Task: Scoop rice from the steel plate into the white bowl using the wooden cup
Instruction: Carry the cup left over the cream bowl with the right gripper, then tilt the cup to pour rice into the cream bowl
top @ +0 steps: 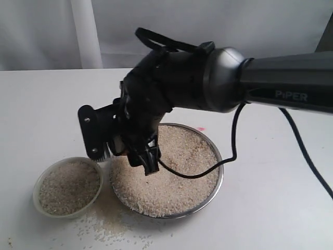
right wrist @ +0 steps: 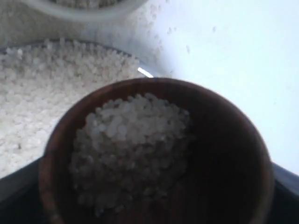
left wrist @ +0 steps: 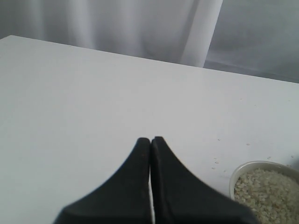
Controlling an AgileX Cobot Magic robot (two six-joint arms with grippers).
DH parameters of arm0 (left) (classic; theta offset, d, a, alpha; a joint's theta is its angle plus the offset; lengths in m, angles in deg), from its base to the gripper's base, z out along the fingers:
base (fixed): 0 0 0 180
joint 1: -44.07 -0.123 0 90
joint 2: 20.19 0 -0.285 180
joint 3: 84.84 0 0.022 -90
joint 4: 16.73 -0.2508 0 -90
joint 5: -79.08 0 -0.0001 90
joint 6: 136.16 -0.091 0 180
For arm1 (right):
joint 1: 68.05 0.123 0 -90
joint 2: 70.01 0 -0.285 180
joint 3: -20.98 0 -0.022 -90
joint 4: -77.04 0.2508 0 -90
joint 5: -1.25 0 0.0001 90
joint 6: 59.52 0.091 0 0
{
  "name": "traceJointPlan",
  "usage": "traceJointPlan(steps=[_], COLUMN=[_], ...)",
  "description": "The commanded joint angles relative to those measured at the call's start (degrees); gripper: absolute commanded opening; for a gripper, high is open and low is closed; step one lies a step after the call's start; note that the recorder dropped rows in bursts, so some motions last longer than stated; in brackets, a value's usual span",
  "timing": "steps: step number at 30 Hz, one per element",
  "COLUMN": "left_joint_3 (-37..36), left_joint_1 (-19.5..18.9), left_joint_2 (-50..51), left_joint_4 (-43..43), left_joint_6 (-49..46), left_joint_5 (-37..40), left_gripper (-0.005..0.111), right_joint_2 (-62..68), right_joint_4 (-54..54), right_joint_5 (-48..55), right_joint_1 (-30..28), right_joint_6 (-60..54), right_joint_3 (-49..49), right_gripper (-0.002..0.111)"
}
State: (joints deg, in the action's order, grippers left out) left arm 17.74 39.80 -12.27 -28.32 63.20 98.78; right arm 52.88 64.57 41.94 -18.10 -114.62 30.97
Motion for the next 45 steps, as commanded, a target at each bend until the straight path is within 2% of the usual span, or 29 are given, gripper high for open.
traceJointPlan(steps=[1,4,10,19,45], left_joint_3=[0.20,0.20,0.20,0.20,0.20], left_joint_1=[0.27,0.27,0.27,0.27,0.27], left_joint_2=[-0.13,-0.13,-0.13,-0.13,-0.13], left_joint_4=[0.33,0.33,0.33,0.33,0.33], left_joint_6=[0.10,0.10,0.10,0.10,0.10], left_joint_5=[-0.36,-0.36,-0.36,-0.36,-0.36], left_gripper=[0.000,0.000,0.000,0.000,0.000], right_joint_2=[-0.67,-0.08,3.47,7.96,11.29], right_joint_4=[-10.63,-19.23,-25.22,-39.47,-54.54], right_joint_5=[0.50,0.68,2.32,1.40,2.24], right_joint_1=[4.55,7.45,11.21,14.58,16.88], right_joint_6=[3.26,7.56,7.96,14.71,18.07], right_joint_3=[3.47,4.48,7.00,7.53,7.53], right_gripper=[0.000,0.000,0.000,0.000,0.000])
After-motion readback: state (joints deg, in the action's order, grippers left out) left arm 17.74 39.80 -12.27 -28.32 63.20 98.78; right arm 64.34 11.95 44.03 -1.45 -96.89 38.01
